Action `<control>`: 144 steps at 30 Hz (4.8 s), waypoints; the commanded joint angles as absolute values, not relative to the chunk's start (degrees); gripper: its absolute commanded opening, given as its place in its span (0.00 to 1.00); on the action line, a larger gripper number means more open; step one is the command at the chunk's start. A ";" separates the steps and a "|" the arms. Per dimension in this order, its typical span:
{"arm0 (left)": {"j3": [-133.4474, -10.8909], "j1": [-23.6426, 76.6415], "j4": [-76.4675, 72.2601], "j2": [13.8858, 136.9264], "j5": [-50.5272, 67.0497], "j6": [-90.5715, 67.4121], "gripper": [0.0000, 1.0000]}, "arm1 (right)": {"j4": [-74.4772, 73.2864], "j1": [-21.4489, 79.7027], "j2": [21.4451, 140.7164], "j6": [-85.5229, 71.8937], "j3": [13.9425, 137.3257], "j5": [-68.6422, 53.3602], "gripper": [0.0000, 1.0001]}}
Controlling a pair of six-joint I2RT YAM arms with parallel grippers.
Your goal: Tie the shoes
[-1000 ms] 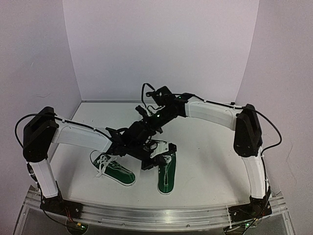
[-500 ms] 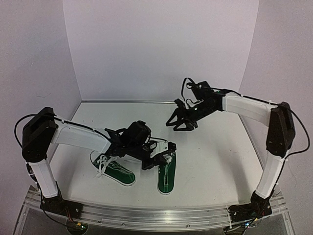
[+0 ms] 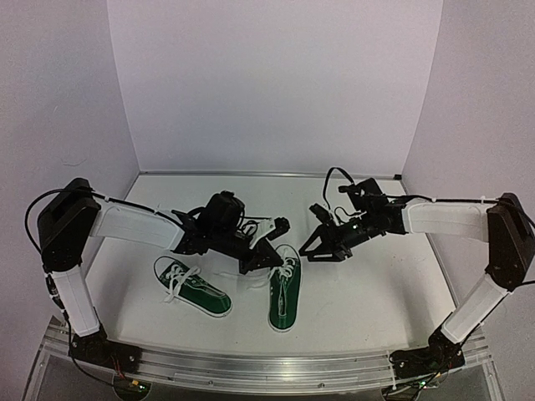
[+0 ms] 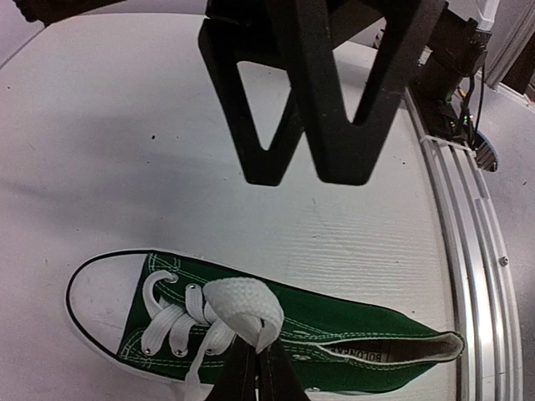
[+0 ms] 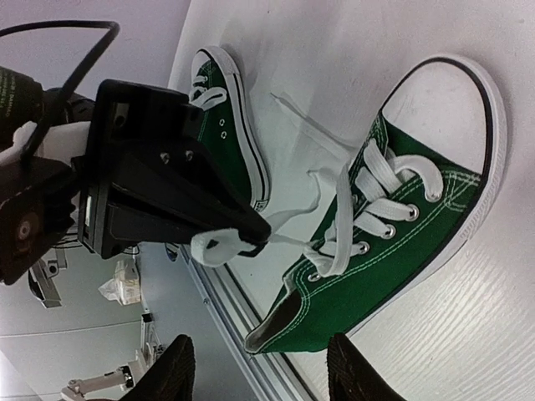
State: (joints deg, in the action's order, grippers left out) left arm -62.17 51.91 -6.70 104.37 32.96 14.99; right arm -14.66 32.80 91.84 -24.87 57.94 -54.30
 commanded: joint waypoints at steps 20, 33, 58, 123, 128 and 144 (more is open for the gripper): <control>-64.83 50.19 -10.62 108.11 42.59 9.70 0.01 | 6.59 40.07 98.29 -23.52 56.85 -55.00 0.40; -65.32 50.10 -9.07 107.93 43.40 11.15 0.01 | 6.77 40.21 100.28 -25.23 57.04 -51.86 0.47; -66.61 40.11 22.96 101.43 28.44 28.52 0.55 | 4.15 40.21 100.64 -25.39 58.50 -51.59 0.00; -75.94 77.83 38.56 83.47 9.09 27.33 0.00 | -2.27 40.17 102.75 -24.21 64.20 -43.80 0.00; -85.19 74.49 30.58 95.05 14.93 33.08 0.00 | -2.30 40.22 103.14 -22.86 64.68 -46.83 0.00; -101.60 69.95 20.46 118.56 20.04 37.74 0.00 | -4.22 40.19 105.53 -17.45 67.09 -54.32 0.00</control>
State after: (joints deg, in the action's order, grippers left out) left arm -101.87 70.72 23.78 118.93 20.62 35.05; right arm -3.85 39.92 104.50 -19.72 64.59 -52.05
